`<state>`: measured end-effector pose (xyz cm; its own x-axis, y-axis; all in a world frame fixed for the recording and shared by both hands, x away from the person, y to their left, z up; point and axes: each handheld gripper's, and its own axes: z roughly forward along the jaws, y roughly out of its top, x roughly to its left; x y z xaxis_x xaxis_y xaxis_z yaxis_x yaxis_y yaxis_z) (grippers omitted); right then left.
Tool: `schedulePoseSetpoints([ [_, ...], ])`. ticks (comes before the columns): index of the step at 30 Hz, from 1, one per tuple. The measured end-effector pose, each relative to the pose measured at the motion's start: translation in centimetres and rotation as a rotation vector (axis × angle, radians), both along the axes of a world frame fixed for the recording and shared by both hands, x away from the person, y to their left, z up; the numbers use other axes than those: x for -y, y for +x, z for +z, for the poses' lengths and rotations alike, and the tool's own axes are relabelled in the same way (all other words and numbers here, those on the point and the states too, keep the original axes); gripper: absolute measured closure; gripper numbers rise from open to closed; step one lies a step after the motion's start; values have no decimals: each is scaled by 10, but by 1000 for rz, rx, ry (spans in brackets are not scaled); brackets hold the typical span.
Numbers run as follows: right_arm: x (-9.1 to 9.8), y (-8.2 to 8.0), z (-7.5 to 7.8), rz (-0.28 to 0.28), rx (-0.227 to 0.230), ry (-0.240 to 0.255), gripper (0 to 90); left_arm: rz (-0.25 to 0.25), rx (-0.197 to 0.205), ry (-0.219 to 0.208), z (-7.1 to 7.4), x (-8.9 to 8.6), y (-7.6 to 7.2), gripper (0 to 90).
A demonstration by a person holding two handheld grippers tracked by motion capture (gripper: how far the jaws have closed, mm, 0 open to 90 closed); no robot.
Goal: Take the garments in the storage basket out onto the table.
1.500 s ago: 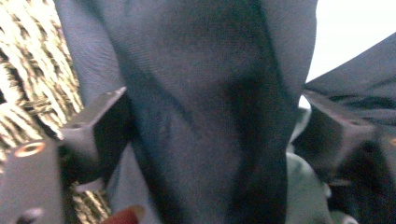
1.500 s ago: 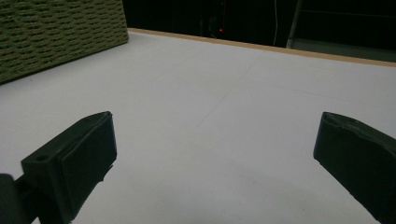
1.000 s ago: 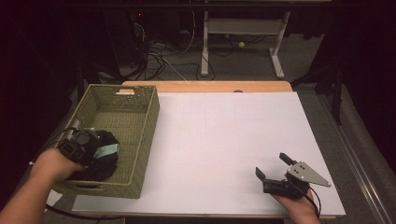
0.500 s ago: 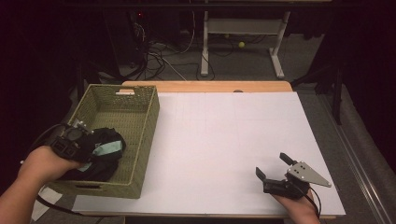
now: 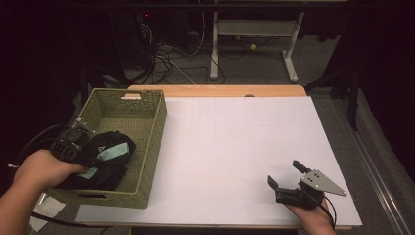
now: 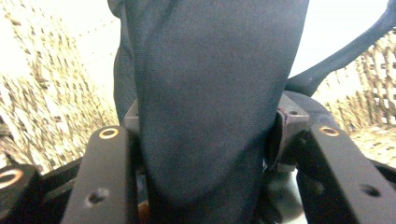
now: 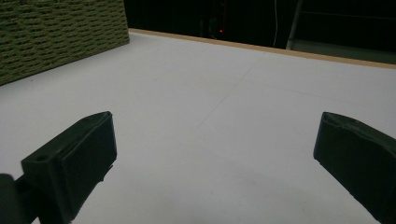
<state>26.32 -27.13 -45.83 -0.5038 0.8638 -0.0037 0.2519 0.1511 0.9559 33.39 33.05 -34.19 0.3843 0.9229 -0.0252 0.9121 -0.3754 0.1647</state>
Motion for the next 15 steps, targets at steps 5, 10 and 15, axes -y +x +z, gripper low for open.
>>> schedulePoseSetpoints([
  [5, -1, 0, 0, 5, -5, -2, 0, -5, -14, -20, 3, -1, -2, 464],
  [10, -1, 1, -1, 9, -10, -2, 0, 12, -28, -34, 4, 0, 1, 470],
  [15, 0, 0, 1, 8, -1, 3, 0, 4, -32, -60, 9, 1, 2, 470],
])
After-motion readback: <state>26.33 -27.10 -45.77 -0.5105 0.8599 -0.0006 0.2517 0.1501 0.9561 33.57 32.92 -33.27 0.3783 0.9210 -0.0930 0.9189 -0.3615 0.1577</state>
